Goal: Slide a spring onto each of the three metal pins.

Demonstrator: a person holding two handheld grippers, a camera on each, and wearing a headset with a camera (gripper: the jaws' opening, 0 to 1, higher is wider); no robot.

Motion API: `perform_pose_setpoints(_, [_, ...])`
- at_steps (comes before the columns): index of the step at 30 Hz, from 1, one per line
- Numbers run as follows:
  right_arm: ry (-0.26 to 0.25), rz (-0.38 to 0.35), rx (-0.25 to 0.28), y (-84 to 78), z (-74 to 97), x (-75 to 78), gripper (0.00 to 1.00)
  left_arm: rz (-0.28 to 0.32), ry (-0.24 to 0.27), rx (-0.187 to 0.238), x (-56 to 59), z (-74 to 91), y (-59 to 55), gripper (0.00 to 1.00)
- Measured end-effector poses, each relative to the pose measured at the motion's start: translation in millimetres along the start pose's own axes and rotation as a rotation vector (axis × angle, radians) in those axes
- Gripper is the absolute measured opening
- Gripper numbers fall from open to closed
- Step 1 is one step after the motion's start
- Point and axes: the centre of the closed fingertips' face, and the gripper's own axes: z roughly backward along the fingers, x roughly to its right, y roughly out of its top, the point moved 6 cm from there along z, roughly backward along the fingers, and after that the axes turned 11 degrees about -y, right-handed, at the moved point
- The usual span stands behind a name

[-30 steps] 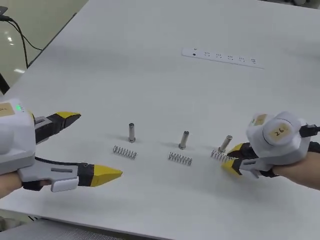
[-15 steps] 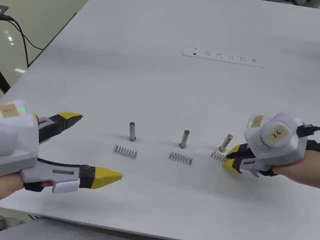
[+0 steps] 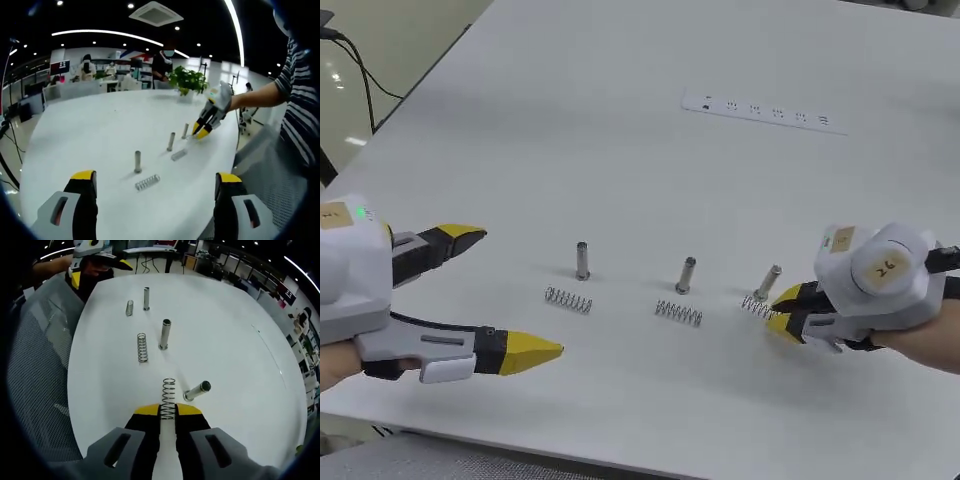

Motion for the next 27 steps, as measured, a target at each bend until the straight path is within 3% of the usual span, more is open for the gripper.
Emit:
perform_pose_setpoints(3, [0.003, 0.012, 0.018, 4.8, 5.7, -3.1, 0.08, -0.009, -0.048, -0.002, 7.0, -0.8, 1.4, 0.94])
perform_pose_setpoints(5, [0.015, 0.022, 0.032, 8.4, 9.4, -6.5, 0.08, -0.015, -0.093, 0.019, 14.2, -2.7, 5.3, 0.93])
perform_pose_setpoints(11, [0.034, 0.074, 0.051, 17.2, 16.7, -16.7, 0.08, -0.008, -0.203, 0.006, 27.4, -10.9, 8.4, 0.9])
perform_pose_setpoints(14, [0.04, 0.091, 0.068, 24.1, 20.8, -21.1, 0.08, 0.004, -0.237, 0.006, 29.9, -16.7, 9.6, 0.88])
perform_pose_setpoints(17, [0.053, 0.116, 0.077, 28.3, 24.1, -26.0, 0.08, -0.019, -0.267, -0.027, 32.5, -22.9, 8.4, 0.87])
perform_pose_setpoints(22, [0.065, 0.143, 0.087, 33.7, 29.6, -32.7, 0.08, -0.037, -0.305, -0.041, 33.1, -32.0, 11.3, 0.84])
perform_pose_setpoints(27, [0.066, 0.154, 0.1, 37.6, 33.2, -38.0, 0.07, -0.059, -0.342, -0.063, 34.4, -41.4, 12.6, 0.74])
